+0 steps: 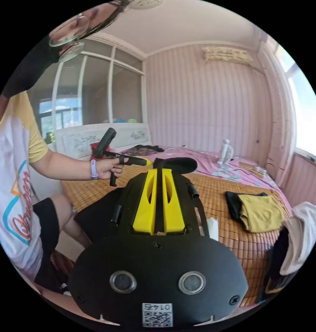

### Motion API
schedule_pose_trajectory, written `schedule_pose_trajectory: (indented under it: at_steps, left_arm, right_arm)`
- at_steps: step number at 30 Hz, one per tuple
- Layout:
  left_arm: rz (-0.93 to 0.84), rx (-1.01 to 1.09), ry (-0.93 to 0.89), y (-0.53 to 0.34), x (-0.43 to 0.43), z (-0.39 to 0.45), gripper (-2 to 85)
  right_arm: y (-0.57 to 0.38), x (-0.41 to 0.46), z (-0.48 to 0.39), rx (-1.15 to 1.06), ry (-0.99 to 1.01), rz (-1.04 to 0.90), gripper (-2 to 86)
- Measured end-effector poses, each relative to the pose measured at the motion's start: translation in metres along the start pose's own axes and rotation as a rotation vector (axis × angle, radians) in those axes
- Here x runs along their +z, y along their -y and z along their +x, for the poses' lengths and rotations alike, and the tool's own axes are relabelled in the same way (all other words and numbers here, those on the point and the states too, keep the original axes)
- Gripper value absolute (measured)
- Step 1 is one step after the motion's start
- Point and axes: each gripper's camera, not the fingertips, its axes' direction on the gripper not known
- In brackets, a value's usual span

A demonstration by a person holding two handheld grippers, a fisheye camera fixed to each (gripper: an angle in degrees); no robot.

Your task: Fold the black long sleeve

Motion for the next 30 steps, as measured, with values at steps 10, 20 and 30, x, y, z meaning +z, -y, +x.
schedule_pose_trajectory:
  at_steps: [10,20,30]
  left_arm:
    - [-0.198,-0.423,0.101,-0.249,-0.134,-0.088,6.5]
    - [-0.400,-0.251,0.231,-0.297,-0.058,-0.070,7.5]
    - [-0.445,-0.182,0.221,-0.324,-0.045,-0.081,-0.6]
  right_arm:
    - [-0.021,0.151,-0.116,-0.143,0.543,-0.352,6.3]
    - [-0.014,0.285,-0.018,0.149,0.098,-0.480,8.8]
    - [0.005,0.471,0.119,0.368,-0.236,-0.556,6.5]
